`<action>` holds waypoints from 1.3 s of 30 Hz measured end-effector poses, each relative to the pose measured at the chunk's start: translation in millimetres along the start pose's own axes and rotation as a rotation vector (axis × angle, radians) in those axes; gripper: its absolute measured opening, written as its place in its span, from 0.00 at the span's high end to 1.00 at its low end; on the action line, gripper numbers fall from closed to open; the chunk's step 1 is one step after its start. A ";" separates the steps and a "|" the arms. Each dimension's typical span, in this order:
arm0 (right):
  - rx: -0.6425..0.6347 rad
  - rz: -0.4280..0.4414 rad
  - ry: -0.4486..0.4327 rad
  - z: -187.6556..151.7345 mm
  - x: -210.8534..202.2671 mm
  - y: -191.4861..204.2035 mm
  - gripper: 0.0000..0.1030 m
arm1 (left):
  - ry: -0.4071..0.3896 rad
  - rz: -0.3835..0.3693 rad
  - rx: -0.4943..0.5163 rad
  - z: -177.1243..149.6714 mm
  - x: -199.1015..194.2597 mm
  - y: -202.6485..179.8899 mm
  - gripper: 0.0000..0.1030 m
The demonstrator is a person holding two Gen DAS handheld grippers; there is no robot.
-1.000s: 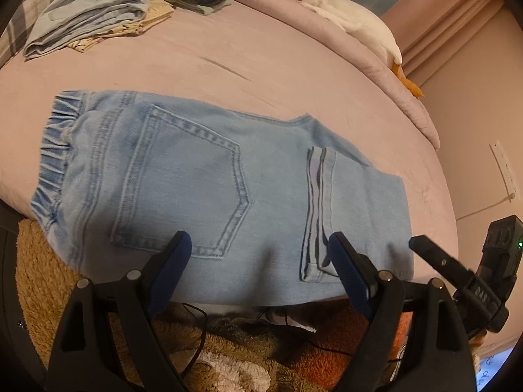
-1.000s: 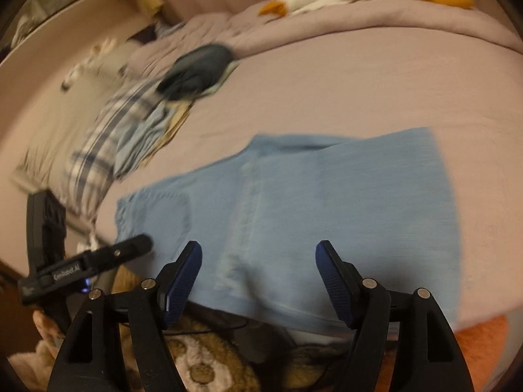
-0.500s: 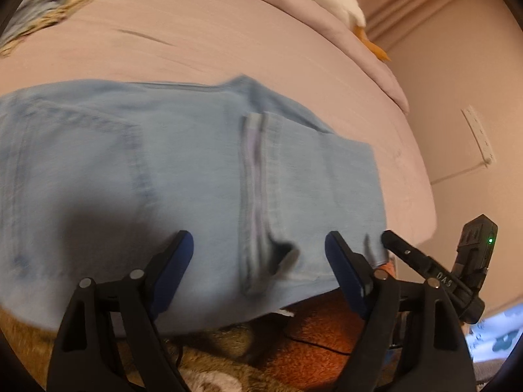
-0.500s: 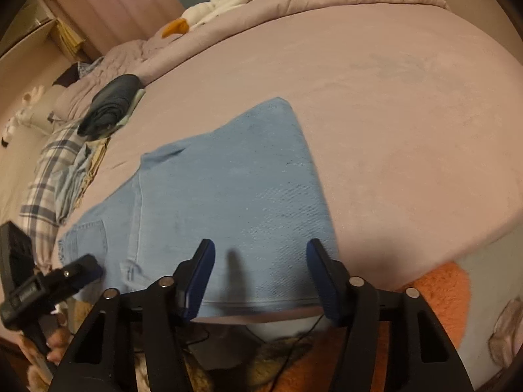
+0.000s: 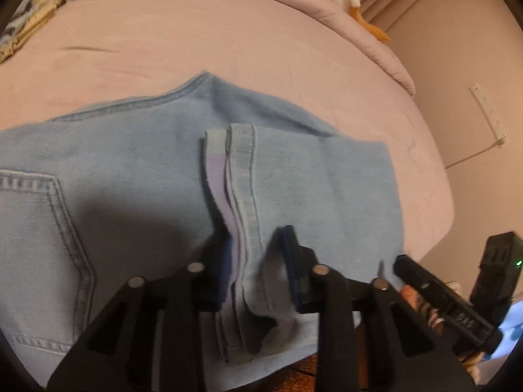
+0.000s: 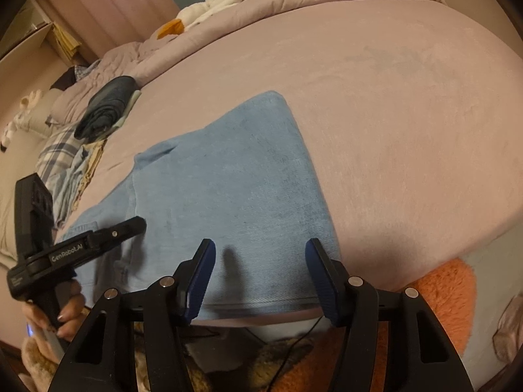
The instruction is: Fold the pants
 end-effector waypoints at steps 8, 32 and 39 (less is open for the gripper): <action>0.026 0.031 0.001 -0.5 -3.8 -2.3 0.42 | -0.059 -0.048 -0.014 -3.6 -27.8 -1.8 0.93; 0.005 -0.185 -0.009 1.4 15.1 -13.6 0.43 | -0.015 0.007 -0.040 -16.0 -19.1 34.3 0.83; -0.004 -0.193 -0.015 -0.6 15.2 -13.0 0.42 | 0.001 -0.032 -0.051 -30.9 -23.4 42.3 0.82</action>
Point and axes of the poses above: each gripper's, at about its wrist camera, not at the fingertips, and x roughly the way its jaws point, y to its left, z to its top, the point moved 6 cm from there along x, roughly the way its jaws point, and after that the axes turned 12 degrees about y, right-handed, at the moved point
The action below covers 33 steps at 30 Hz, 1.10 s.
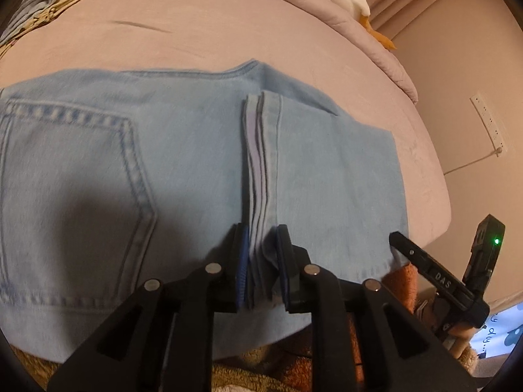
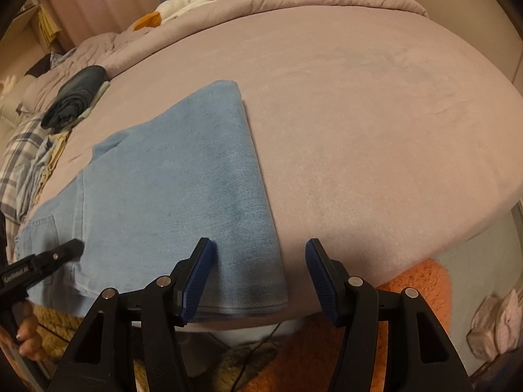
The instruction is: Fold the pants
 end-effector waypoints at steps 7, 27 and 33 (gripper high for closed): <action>0.001 0.022 -0.017 -2.2 -1.1 -3.6 0.42 | -0.014 0.016 -0.022 -12.7 -2.3 -2.4 0.80; -0.058 -0.001 -0.006 3.4 3.8 5.7 0.24 | -0.010 0.018 -0.054 -12.7 2.4 -7.1 0.72; -0.060 -0.010 0.002 4.8 4.5 8.8 0.23 | 0.031 0.058 0.043 -21.3 4.1 -28.1 0.38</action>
Point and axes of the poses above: each gripper's, at about its wrist camera, not at the fingertips, and x roughly the way its jaws point, y to its left, z to its top, the point moved 6 cm from there along x, roughly the way its jaws point, and after that the axes turned 12 degrees about y, right-handed, at the moved point
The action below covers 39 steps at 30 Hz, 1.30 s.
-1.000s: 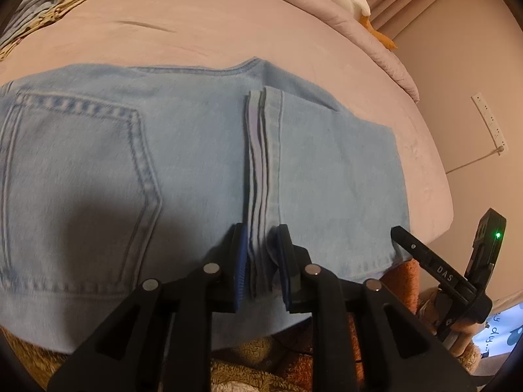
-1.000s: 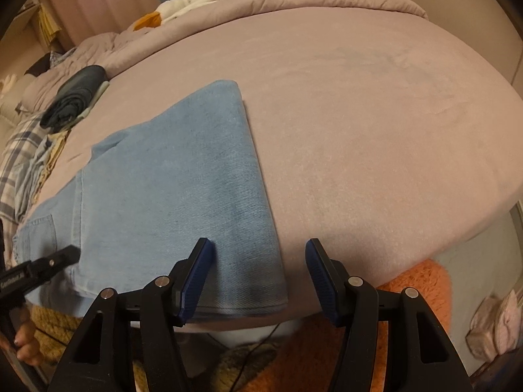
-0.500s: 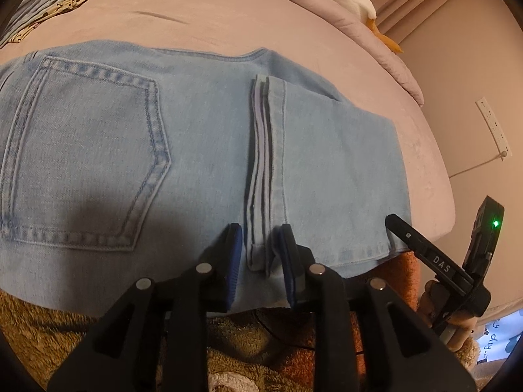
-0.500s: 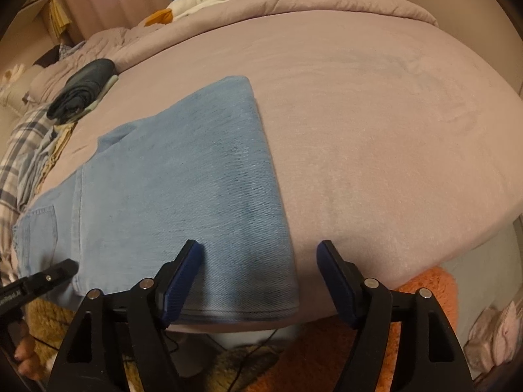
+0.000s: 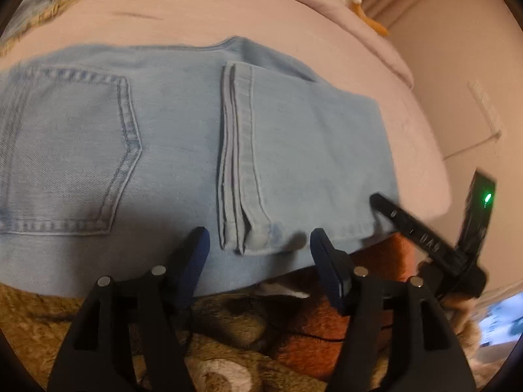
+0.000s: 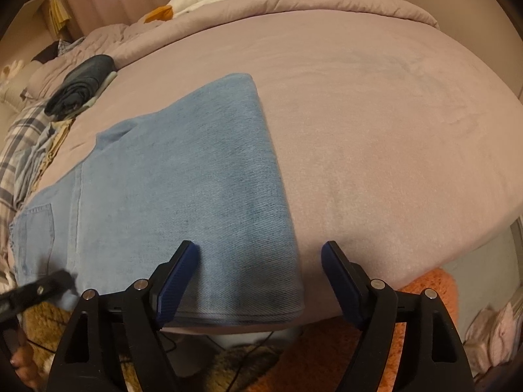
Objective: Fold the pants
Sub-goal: 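Grasp the elastic waistband with the left gripper and lift it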
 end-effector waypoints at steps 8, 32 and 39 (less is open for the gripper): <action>-0.002 -0.009 0.004 1.8 1.8 1.9 0.21 | -0.105 0.133 0.014 11.0 -32.8 11.1 0.32; 0.014 -0.033 0.021 6.8 4.6 7.4 0.16 | -0.401 0.219 -0.404 -10.4 -131.6 143.3 0.16; 0.025 -0.021 0.015 7.9 -5.3 10.6 0.16 | -0.397 0.206 -0.431 -14.4 -132.8 155.4 0.16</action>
Point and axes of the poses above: each gripper's, at about its wrist camera, not at the fingertips, and x roughly the way its jaws point, y to its left, z to its top, the point moved 6 cm from there along x, roughly the way its jaws point, and after that the axes turned 12 degrees about y, right-handed, at the moved point
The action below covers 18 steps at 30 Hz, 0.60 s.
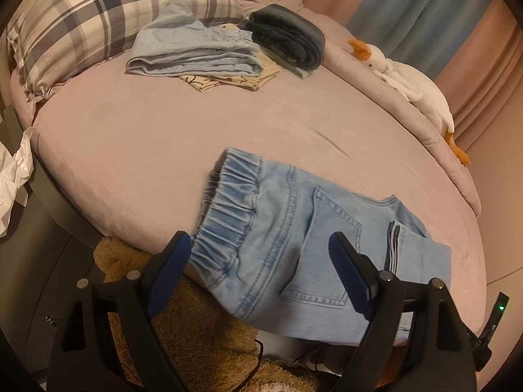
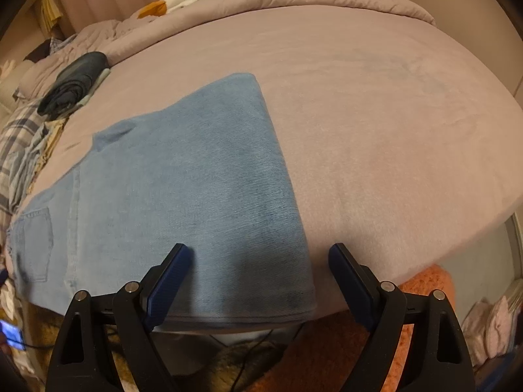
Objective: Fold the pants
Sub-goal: 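Grasp the elastic waistband with the left gripper and lift it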
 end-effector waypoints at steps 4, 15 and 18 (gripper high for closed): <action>-0.026 -0.039 -0.064 2.2 -18.5 5.1 0.16 | 0.009 0.003 -0.018 1.2 5.8 9.7 0.16; -0.036 0.005 -0.121 3.5 -28.4 17.2 0.16 | 0.101 -0.132 -0.103 -1.9 30.6 27.3 0.16; -0.035 0.033 -0.115 4.2 -28.2 22.0 0.16 | 0.127 -0.172 -0.127 -2.7 37.1 28.1 0.16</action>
Point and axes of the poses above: each gripper's, at about its wrist camera, not at the fingertips, and x roughly the way its jaws point, y to its left, z to its top, the point moved 6 cm from there along x, roughly the way its jaws point, and after that the axes turned 12 degrees about y, right-handed, at the moved point
